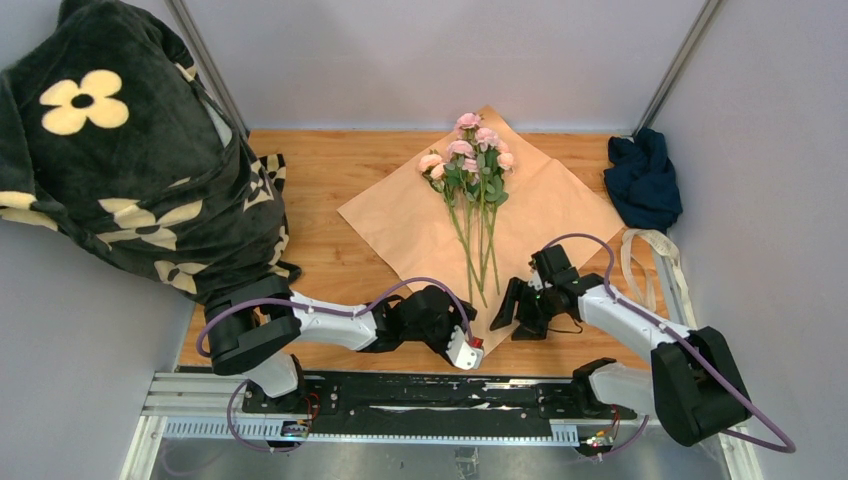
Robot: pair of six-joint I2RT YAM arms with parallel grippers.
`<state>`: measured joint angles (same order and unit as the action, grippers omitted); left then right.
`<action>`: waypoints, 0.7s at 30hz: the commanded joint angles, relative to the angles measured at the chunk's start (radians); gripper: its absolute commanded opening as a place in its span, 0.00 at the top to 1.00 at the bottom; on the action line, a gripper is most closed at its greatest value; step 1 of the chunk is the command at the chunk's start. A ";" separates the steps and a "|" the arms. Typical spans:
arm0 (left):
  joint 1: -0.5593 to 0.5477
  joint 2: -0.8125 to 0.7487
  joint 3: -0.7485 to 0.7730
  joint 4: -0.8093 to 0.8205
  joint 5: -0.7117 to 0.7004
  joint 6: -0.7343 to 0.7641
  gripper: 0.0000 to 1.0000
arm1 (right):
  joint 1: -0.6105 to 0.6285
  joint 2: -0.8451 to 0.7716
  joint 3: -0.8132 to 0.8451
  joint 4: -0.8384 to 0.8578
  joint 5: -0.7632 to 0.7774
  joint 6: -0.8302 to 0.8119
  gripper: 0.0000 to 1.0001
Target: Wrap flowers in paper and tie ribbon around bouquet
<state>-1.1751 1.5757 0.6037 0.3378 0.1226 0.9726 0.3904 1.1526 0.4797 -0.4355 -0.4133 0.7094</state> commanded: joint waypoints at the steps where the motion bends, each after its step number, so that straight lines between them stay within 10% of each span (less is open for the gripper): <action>1: -0.007 0.024 -0.032 -0.028 -0.026 -0.039 0.20 | -0.010 0.058 -0.072 0.088 0.021 0.054 0.36; 21: -0.004 -0.034 -0.045 -0.135 0.121 0.028 0.09 | -0.017 0.061 -0.049 0.293 -0.047 0.095 0.63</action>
<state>-1.1740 1.5291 0.5816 0.2970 0.2047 0.9638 0.3836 1.1980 0.4194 -0.1776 -0.4641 0.8108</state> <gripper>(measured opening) 0.900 0.371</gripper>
